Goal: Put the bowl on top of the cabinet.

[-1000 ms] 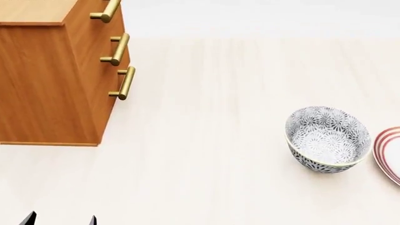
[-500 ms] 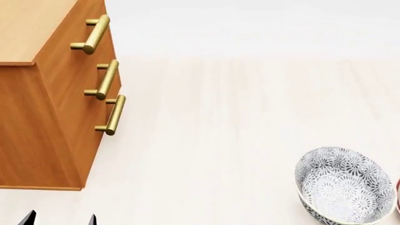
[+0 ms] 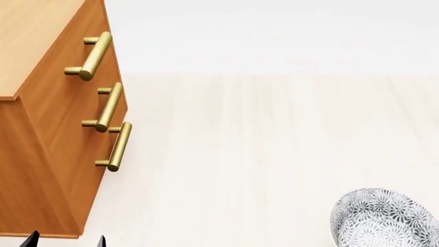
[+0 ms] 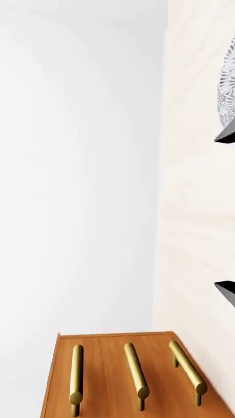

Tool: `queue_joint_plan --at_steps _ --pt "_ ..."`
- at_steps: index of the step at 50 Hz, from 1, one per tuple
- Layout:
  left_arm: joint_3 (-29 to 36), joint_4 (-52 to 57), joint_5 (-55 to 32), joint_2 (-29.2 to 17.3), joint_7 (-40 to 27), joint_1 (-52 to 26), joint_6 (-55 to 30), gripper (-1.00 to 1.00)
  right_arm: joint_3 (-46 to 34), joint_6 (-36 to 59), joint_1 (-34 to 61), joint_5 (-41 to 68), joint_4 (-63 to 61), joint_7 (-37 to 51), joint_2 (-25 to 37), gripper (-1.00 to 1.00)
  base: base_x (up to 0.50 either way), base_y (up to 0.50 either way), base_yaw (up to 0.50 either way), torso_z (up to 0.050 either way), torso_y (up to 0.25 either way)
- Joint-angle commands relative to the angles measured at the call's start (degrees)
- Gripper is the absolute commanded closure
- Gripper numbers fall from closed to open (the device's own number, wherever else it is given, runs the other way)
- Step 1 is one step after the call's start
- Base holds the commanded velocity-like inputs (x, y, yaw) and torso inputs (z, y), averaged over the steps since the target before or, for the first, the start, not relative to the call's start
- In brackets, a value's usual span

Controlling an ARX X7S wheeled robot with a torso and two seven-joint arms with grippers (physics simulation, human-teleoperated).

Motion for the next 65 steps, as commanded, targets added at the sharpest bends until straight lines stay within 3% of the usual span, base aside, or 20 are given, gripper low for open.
queue_joint_plan --at_steps 1,18,31,45,52,60,65 --pt "0.52 -0.01 -0.26 -0.47 -0.55 -0.03 0.21 -1.00 -0.06 -0.38 -0.20 1.02 -0.08 0.25 0.24 -1.00 0.00 0.00 0.00 0.000 0.000" --pt "1.01 -0.10 -0.65 -0.91 -1.08 -0.30 0.24 -1.00 -0.67 -0.77 -0.05 1.37 0.14 0.31 0.82 -1.00 0.15 0.00 0.00 0.000 0.000" --pt "1.23 -0.19 -0.97 -1.18 -1.34 -0.35 0.45 -1.00 -2.11 4.45 0.58 0.61 -1.24 0.67 1.41 -1.00 0.10 0.00 0.00 0.000 0.000" --pt "1.58 -0.67 -1.10 -1.40 -1.61 -0.55 0.65 -1.00 2.72 16.08 -0.69 -1.62 -9.74 12.42 -3.49 -1.00 0.00 0.00 0.00 0.000 0.000" --pt "1.78 -1.06 -1.14 -1.44 -1.75 -0.84 0.68 -1.00 5.07 14.90 -0.74 9.86 -12.41 4.85 -0.24 -1.00 0.00 0.00 0.00 0.000 0.000" --pt "1.95 -1.21 -1.35 -1.58 -1.87 -0.98 0.70 -1.00 4.85 12.65 -0.59 15.19 -11.63 -0.11 1.77 -1.00 0.00 0.00 0.00 0.000 0.000" --pt "2.11 -1.21 -1.28 -1.65 -2.03 -0.95 0.77 -1.00 5.93 13.23 -0.46 15.45 -11.43 1.26 1.73 -1.00 0.00 0.00 0.00 0.000 0.000"
